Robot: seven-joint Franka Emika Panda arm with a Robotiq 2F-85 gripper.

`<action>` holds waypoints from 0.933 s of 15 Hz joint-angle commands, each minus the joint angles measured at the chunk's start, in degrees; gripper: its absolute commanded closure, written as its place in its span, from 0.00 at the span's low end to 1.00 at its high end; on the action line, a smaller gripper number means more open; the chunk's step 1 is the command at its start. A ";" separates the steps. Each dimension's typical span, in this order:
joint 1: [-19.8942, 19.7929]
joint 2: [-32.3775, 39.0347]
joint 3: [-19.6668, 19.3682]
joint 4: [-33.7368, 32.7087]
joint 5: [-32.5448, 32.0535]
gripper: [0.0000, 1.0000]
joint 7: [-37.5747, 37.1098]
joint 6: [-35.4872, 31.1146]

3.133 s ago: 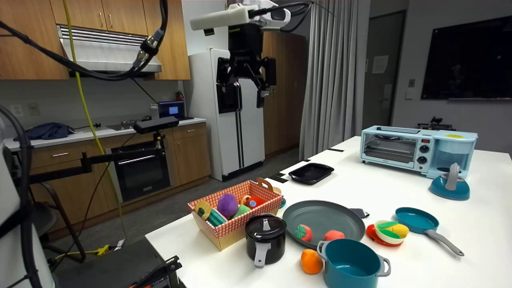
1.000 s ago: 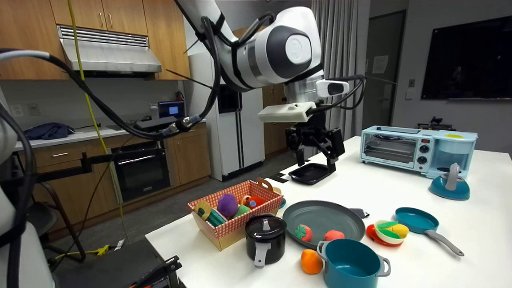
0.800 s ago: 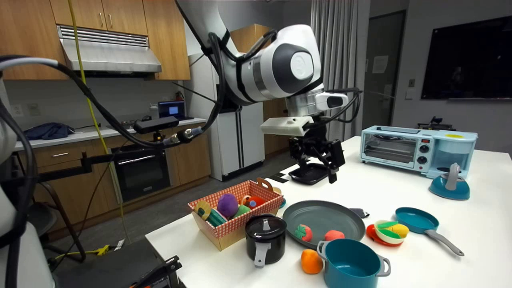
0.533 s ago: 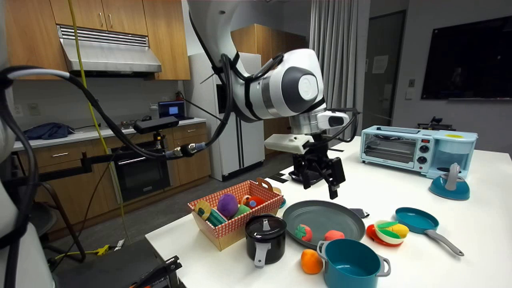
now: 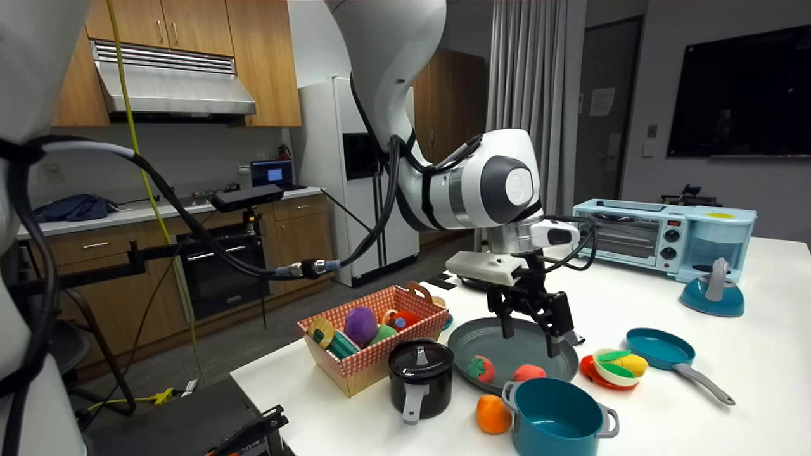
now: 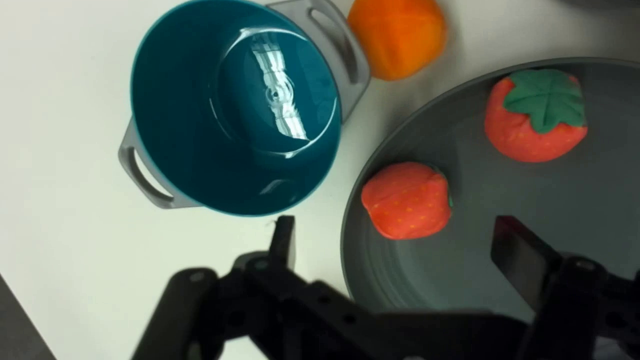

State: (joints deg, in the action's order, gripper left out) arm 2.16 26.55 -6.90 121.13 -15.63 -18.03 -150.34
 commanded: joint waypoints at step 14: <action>2.72 13.85 -1.39 -15.07 -0.02 0.00 6.97 8.85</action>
State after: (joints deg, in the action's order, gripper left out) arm 5.08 38.05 -7.62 108.95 -15.63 -12.63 -143.27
